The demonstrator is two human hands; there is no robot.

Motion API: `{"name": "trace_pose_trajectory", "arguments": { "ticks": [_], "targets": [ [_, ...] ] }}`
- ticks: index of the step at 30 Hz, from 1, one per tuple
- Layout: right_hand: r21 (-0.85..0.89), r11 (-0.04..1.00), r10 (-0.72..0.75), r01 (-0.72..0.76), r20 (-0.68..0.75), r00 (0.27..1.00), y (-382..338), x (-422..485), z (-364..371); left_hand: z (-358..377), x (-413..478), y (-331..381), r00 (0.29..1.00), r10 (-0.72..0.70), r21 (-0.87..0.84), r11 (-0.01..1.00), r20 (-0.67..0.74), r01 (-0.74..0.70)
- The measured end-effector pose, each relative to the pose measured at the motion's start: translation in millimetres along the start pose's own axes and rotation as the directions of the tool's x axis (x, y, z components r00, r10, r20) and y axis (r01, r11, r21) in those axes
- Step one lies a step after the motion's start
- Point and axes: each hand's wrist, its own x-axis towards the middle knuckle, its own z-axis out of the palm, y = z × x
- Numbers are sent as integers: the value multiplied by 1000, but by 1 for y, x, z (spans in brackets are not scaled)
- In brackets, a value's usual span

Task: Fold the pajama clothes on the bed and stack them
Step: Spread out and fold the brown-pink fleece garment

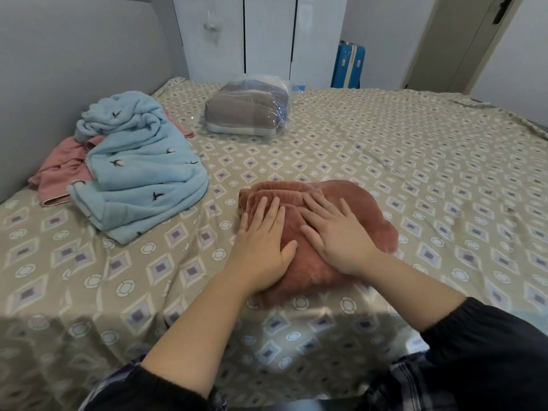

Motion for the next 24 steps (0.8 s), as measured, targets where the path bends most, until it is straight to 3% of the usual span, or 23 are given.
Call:
{"name": "trace_pose_trajectory", "arguments": {
  "ticks": [1, 3, 12, 15, 19, 21, 24],
  "targets": [
    [10, 998, 65, -67, 126, 990, 9, 0, 4, 2, 2, -1, 1000, -9, -1, 1000, 12, 9],
    [102, 981, 136, -163, 230, 964, 23, 7, 10, 6, 6, -3, 1000, -28, -25, 999, 14, 28],
    [196, 948, 174, -252, 346, 922, 27, 20, 20, 12, 13, -12, 993, -73, -184, 979, 94, 90],
    [165, 967, 137, -193, 304, 943, 16, 11, 7, 4, 13, -12, 988, -79, -142, 985, 134, 98],
    [130, 990, -66, 61, 32, 997, 8, -38, -10, -17, 9, -9, 984, -69, 44, 997, 167, 62],
    [27, 991, -132, 131, 74, 988, 13, -67, -12, -28, 2, -2, 995, -46, 126, 991, 83, 35],
    [-124, 985, -99, 118, 147, 984, 25, -86, -8, -32, -19, 20, 987, 91, 153, 986, -132, -70]
  ]
}}
